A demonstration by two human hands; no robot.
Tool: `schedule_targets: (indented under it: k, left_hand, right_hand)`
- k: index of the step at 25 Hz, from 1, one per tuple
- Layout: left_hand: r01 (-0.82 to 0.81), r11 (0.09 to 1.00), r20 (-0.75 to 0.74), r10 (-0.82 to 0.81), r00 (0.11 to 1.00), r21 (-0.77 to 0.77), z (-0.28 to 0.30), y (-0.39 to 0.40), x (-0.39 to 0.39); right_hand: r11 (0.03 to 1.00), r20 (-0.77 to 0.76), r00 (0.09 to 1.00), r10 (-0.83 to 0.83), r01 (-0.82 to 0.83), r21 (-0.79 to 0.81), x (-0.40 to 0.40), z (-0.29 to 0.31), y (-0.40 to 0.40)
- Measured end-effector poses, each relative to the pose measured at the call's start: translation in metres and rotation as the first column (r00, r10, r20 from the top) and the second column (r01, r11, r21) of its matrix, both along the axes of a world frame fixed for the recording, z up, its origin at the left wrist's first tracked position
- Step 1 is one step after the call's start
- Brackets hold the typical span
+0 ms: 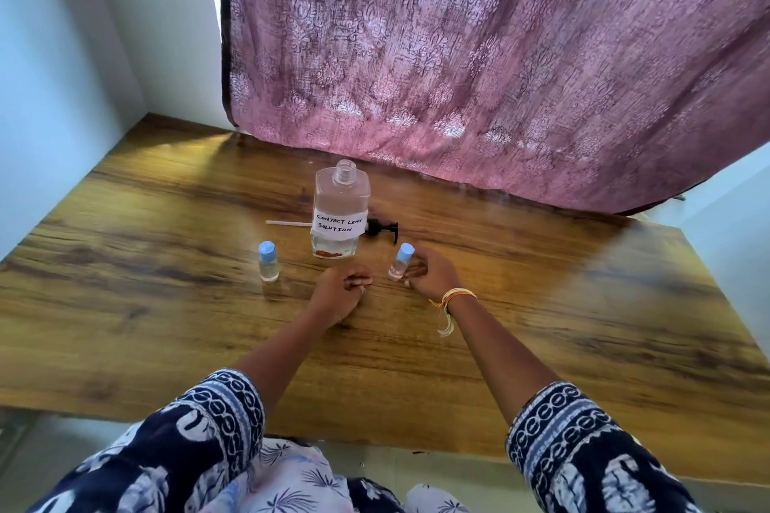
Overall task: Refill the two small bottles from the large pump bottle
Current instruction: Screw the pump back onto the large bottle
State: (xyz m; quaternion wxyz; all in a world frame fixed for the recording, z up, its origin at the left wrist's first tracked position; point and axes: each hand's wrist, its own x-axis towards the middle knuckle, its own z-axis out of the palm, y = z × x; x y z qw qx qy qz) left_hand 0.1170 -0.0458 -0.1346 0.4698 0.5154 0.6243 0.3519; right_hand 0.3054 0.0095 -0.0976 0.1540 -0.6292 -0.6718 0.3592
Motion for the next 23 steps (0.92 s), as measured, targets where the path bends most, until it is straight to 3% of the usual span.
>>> schedule_targets:
  k: [5, 10, 16, 23]
  left_hand:
    - [-0.284, 0.948, 0.153, 0.305, 0.94, -0.143, 0.005, 0.002, 0.0]
    - [-0.467, 0.867, 0.13, 0.49, 0.862, -0.175, 0.029, 0.0, -0.008]
    - [-0.546, 0.837, -0.035, 0.547, 0.837, 0.02, 0.059, 0.015, -0.023]
    - [-0.331, 0.872, -0.046, 0.371, 0.927, 0.361, 0.1, 0.048, -0.036]
  right_hand:
    - [0.988, -0.036, 0.997, -0.074, 0.078, 0.135, 0.001, 0.012, 0.008]
    - [0.982, -0.014, 1.0, -0.001, 0.004, 0.191, -0.012, 0.047, 0.025]
    - [0.972, 0.121, 0.988, 0.1, -0.124, 0.201, -0.035, 0.07, 0.054]
    - [0.971, 0.313, 0.924, 0.22, -0.239, 0.024, -0.064, 0.062, 0.08]
